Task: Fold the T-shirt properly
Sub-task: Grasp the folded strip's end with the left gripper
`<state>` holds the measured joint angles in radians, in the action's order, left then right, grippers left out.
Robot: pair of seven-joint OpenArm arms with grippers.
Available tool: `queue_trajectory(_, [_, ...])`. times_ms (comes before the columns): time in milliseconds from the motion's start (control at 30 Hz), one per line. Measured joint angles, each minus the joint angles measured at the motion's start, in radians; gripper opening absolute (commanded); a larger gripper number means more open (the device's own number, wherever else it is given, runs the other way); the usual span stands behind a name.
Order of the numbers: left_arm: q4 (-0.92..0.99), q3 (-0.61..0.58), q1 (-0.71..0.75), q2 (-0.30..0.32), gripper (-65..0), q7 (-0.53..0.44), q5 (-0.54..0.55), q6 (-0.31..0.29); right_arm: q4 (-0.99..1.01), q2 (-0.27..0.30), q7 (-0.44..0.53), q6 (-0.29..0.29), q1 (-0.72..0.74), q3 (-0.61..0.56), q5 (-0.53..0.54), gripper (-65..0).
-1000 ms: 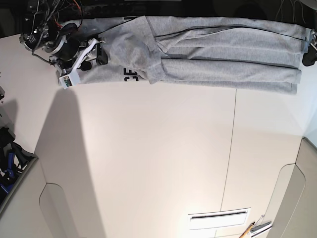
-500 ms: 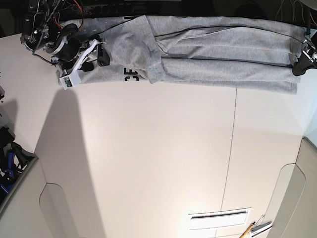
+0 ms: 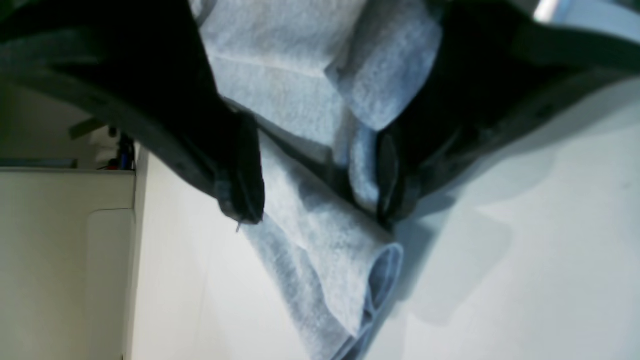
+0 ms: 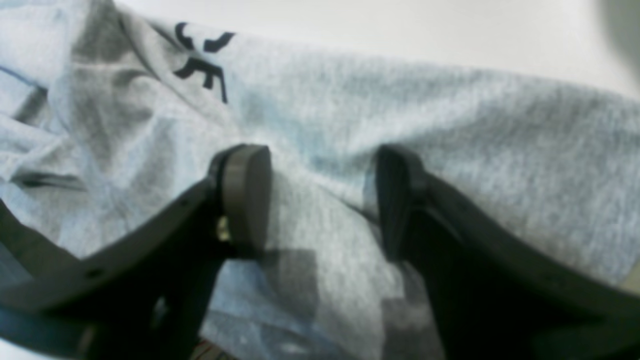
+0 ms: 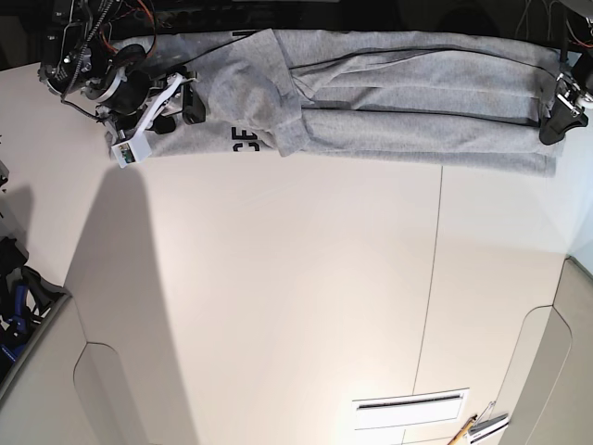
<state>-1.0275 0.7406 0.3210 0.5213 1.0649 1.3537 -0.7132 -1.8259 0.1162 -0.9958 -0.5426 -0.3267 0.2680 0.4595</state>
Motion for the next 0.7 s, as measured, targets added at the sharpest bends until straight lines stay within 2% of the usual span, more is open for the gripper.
queue_trajectory(67, [0.0, 0.0, 0.0, 0.0, -40.5, 0.002, -0.011, -0.002, 0.0, 0.0, 0.0, 0.0, 0.0, 0.0, 0.0, -31.4])
queue_trajectory(167, [-0.004, -0.002, 0.0, 0.002, -63.7, 0.005, -0.035, -0.003, 0.0, 0.0, 0.0, 0.0, 0.0, 0.0, 0.0, -31.4])
queue_trajectory(400, [-0.024, 0.01, -0.006, -0.006, -65.0, -0.024, -0.037, 0.008, 0.0, 0.0, 0.0, 0.0, 0.0, 0.0, 0.002, -31.4])
queue_trajectory(467, [-0.065, 0.026, -0.005, -0.013, -65.0, 0.039, -0.002, 0.025, -0.003, 0.0, 0.0, 0.0, 0.0, 0.0, 0.011, -31.5])
queue_trajectory(533, [-0.136, 0.048, -0.002, -0.024, -65.0, 0.139, 0.077, 0.024, -0.016, 0.0, 0.0, 0.0, 0.0, 0.0, 0.019, -31.6])
queue_trajectory(600, [-0.224, 0.066, -0.003, -0.028, -65.0, 0.23, 0.101, 0.024, -0.043, 0.0, -0.001, 0.0, -0.001, 0.0, 0.02, -31.6])
queue_trajectory(700, [-0.357, 0.068, 0.01, -0.069, -65.0, 0.26, 0.102, 0.023, -0.103, 0.0, -0.009, 0.002, 0.0, 0.001, 0.014, -31.6])
